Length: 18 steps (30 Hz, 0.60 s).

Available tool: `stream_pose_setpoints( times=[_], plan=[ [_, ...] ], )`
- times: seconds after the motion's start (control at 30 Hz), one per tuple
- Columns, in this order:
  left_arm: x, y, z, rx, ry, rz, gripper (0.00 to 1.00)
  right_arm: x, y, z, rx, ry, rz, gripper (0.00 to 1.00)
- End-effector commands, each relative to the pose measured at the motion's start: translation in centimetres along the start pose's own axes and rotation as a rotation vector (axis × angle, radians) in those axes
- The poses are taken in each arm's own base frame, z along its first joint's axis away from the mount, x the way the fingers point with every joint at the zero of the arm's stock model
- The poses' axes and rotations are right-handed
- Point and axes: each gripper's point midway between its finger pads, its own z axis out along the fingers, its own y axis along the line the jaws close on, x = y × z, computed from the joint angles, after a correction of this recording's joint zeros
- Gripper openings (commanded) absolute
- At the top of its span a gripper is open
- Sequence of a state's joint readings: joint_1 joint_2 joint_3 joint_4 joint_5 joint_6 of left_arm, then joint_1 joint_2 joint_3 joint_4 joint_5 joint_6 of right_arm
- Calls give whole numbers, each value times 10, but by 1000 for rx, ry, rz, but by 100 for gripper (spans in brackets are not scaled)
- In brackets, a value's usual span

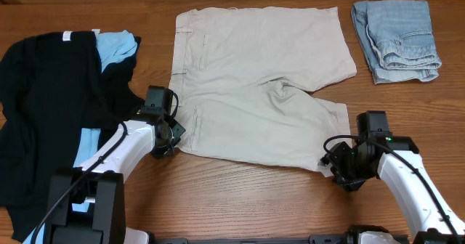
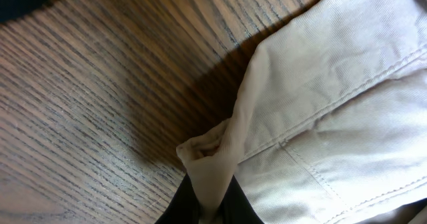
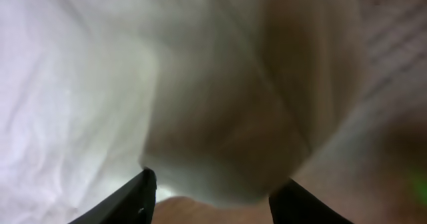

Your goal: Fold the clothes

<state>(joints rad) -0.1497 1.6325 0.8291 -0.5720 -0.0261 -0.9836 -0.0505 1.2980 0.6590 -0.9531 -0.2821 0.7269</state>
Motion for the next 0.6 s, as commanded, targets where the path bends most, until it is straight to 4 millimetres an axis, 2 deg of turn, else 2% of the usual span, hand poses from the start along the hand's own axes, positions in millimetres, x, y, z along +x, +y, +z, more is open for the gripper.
stream_pose_setpoints(
  times=[0.0, 0.13, 0.2, 0.23, 0.4, 0.47, 0.57],
  plan=[
    [-3, 7, 6, -32, -7, 103, 4, -12, -3, 1, 20, -74, -7, 47],
    [-9, -3, -7, -30, 1, 251, 4, -36, -10, -3, 74, -197, -10, 25],
    [-17, -8, -20, -37, 5, 308, 4, -45, -13, -6, 91, -241, -6, 10],
    [-21, -11, -27, -39, 5, 328, 4, -48, -14, -7, 95, -253, -3, 6],
    [-56, -31, -77, -19, -26, 389, 4, -64, -9, -16, 70, -301, -30, 4],
    [-70, -41, -101, 0, -55, 420, 4, -72, -4, -25, 54, -324, -40, 4],
    [-83, -57, -137, 30, -96, 475, 4, -88, 7, -50, 19, -367, -46, 4]
  ],
)
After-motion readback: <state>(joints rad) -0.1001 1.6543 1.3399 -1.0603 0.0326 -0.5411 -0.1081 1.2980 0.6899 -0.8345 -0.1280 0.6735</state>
